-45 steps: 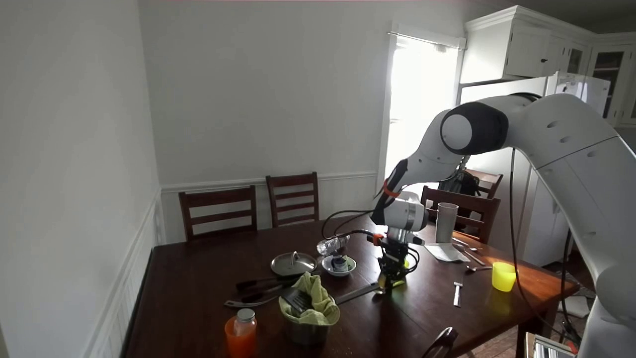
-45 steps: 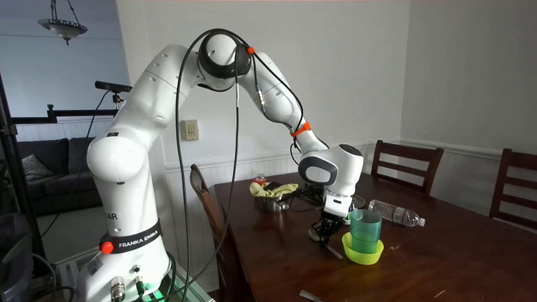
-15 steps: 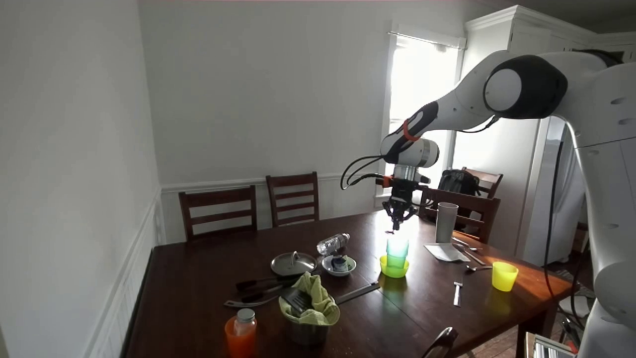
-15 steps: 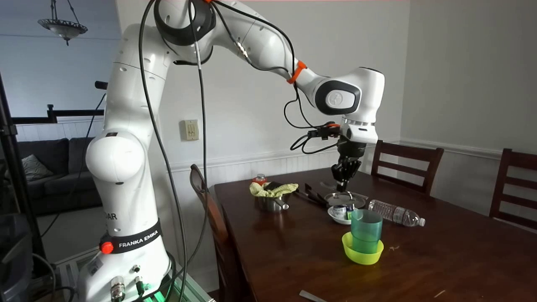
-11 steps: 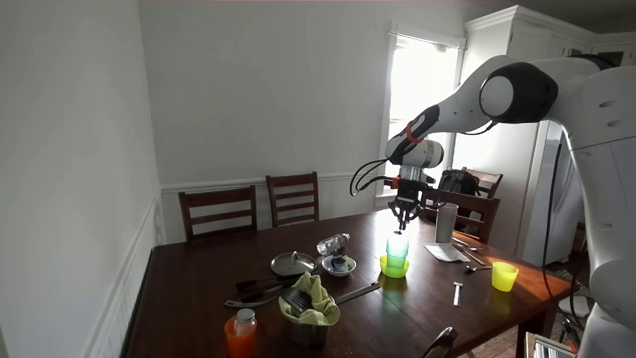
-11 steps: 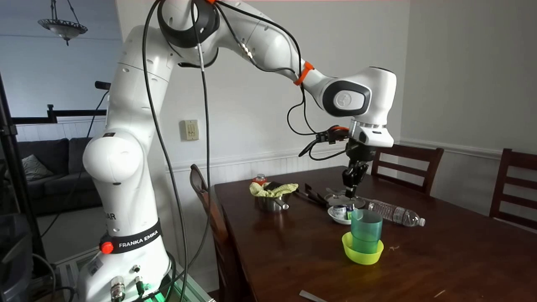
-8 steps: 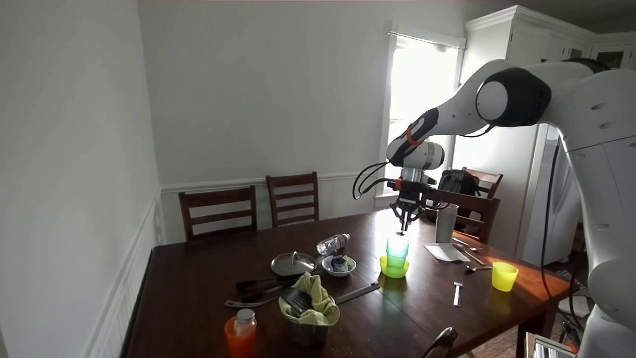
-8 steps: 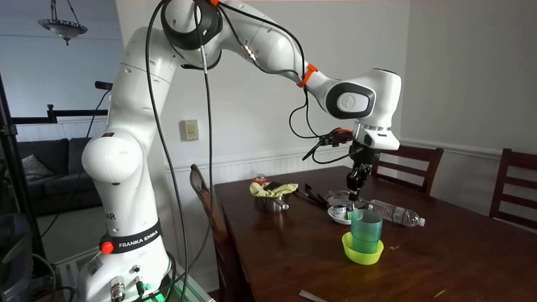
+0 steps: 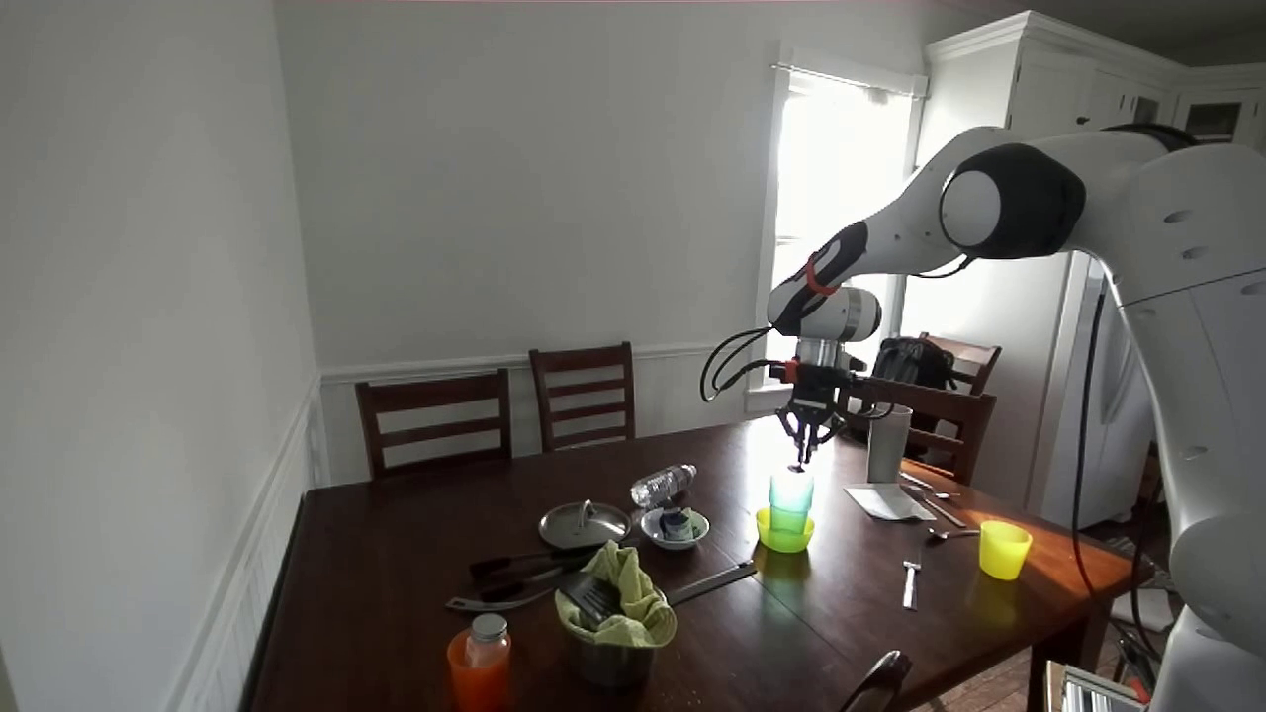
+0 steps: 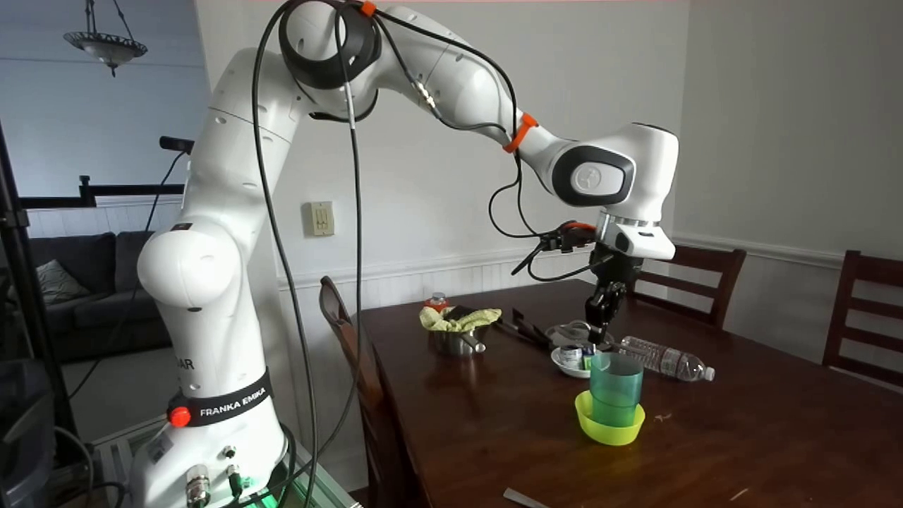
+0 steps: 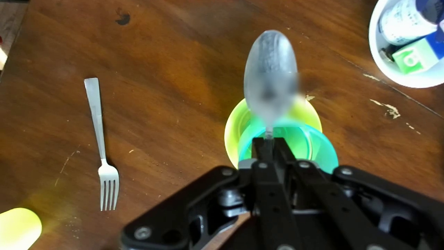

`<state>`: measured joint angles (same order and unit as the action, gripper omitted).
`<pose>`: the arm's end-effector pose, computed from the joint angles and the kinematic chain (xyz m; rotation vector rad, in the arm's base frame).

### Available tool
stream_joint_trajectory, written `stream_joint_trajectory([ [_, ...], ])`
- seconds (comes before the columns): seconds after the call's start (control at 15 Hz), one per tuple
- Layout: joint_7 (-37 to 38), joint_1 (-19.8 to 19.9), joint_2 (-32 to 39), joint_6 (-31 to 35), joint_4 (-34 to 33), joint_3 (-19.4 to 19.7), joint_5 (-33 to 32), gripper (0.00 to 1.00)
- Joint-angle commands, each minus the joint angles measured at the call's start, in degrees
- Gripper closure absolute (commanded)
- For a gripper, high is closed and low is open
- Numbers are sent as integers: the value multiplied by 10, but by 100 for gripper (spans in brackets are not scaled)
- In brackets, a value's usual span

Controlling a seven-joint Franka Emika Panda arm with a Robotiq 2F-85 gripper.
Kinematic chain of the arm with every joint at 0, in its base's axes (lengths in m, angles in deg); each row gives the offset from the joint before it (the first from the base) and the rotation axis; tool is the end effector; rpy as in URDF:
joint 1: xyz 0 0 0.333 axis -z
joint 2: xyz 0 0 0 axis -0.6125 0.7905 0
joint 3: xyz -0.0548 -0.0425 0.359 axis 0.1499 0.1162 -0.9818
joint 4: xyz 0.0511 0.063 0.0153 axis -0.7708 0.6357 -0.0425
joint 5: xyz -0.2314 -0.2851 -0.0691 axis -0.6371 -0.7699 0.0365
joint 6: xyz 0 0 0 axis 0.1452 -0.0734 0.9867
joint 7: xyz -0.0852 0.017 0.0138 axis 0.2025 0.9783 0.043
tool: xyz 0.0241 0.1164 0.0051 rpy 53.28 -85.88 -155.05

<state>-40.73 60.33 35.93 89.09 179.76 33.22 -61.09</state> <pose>0.4943 -0.4003 0.3550 -2.1760 2.0922 0.2048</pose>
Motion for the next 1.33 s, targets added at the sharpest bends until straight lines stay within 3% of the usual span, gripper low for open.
stream_joint_trajectory([
  [0.0, -27, 17, 39, -11, -42, -4, 11, 98],
  [1.27, -61, 37, 124, -39, -145, -30, 49, 98],
])
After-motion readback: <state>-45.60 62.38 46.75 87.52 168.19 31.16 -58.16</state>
